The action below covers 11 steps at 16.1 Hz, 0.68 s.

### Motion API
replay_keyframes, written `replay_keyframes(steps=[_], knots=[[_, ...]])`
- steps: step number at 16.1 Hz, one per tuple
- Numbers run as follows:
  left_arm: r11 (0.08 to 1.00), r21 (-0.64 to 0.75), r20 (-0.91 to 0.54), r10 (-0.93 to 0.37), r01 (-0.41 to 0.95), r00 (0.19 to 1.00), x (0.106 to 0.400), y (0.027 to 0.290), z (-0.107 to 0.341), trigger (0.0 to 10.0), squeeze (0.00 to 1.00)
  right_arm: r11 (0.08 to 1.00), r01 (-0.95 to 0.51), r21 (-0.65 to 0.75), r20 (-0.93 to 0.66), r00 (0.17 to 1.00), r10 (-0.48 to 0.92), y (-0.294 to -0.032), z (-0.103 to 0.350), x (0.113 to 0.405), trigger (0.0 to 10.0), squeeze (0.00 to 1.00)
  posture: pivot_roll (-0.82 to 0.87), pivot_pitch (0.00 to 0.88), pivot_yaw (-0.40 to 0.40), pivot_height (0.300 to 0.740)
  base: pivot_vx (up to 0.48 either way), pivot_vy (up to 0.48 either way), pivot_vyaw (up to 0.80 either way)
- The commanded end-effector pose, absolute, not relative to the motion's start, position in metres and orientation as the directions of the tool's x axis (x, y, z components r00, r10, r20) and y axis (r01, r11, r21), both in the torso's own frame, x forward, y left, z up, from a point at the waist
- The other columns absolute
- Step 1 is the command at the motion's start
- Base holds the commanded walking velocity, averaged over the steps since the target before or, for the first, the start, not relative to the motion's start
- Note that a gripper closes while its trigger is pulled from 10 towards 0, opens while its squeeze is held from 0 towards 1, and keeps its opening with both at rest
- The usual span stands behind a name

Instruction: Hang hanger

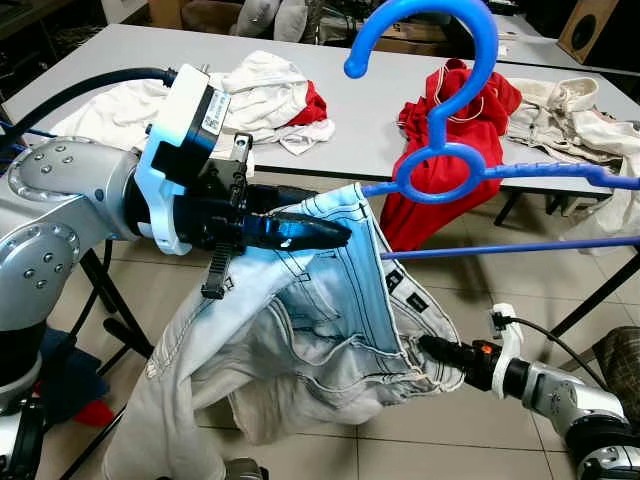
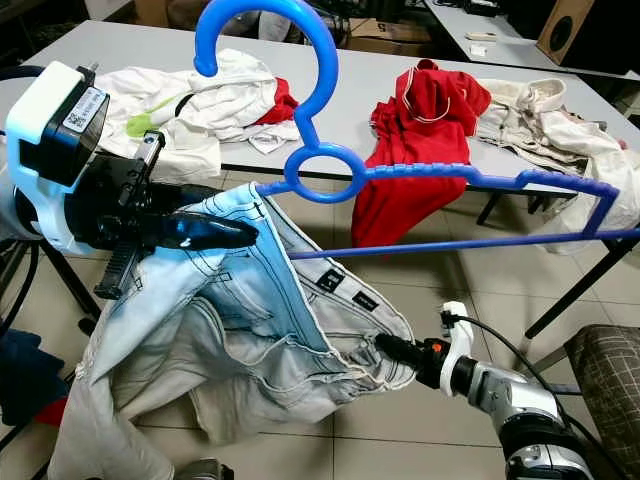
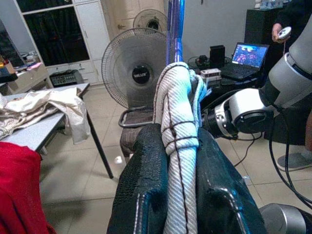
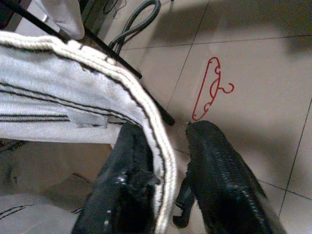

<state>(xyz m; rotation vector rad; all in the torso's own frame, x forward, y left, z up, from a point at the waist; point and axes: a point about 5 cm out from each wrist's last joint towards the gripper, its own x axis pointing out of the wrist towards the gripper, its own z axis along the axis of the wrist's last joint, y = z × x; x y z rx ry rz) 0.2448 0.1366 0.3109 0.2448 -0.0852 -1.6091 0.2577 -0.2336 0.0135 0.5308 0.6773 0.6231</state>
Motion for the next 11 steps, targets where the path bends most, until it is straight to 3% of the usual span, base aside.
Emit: replay_keyframes(steps=[1, 5, 6, 8, 11], knots=[[-0.052, 0.257, -0.091, -0.995, 0.965, -0.03, 0.242, 0.14, 0.318, 0.0, 0.0, 0.703, -0.349, 0.62, -0.393, 0.637, 0.663, -0.239, 0.017, 0.26, 0.0, 0.0, 0.13, 0.035, -0.064, 0.74, 0.0, 0.0, 0.0], [0.067, 0.236, -0.247, -0.961, 0.969, 0.127, 0.253, 0.148, 0.274, 0.0, 0.0, 0.762, -0.305, 0.571, -0.344, 0.754, 0.56, -0.254, 0.032, 0.268, 0.0, 0.0, 0.13, 0.026, -0.069, 0.74, 0.0, 0.0, 0.0], [0.148, 0.234, -0.356, -0.907, 0.961, 0.226, 0.258, 0.155, 0.241, 0.0, 0.0, 0.778, -0.271, 0.567, -0.28, 0.824, 0.492, -0.262, 0.046, 0.274, 0.0, 0.0, 0.11, 0.023, -0.055, 0.74, 0.0, 0.0, 0.0], [0.239, 0.252, -0.448, -0.83, 0.938, 0.332, 0.263, 0.164, 0.209, 0.0, 0.0, 0.772, -0.282, 0.569, -0.194, 0.867, 0.459, -0.265, 0.068, 0.279, 0.0, 0.0, 0.1, 0.022, -0.044, 0.74, 0.0, 0.0, 0.0], [0.22, 0.213, -0.454, -0.84, 0.952, 0.296, 0.252, 0.159, 0.192, 0.0, 0.0, 0.782, -0.299, 0.547, -0.166, 0.877, 0.452, -0.264, 0.083, 0.284, 0.0, 0.0, 0.07, 0.02, -0.03, 0.74, 0.0, 0.0, 0.0]])
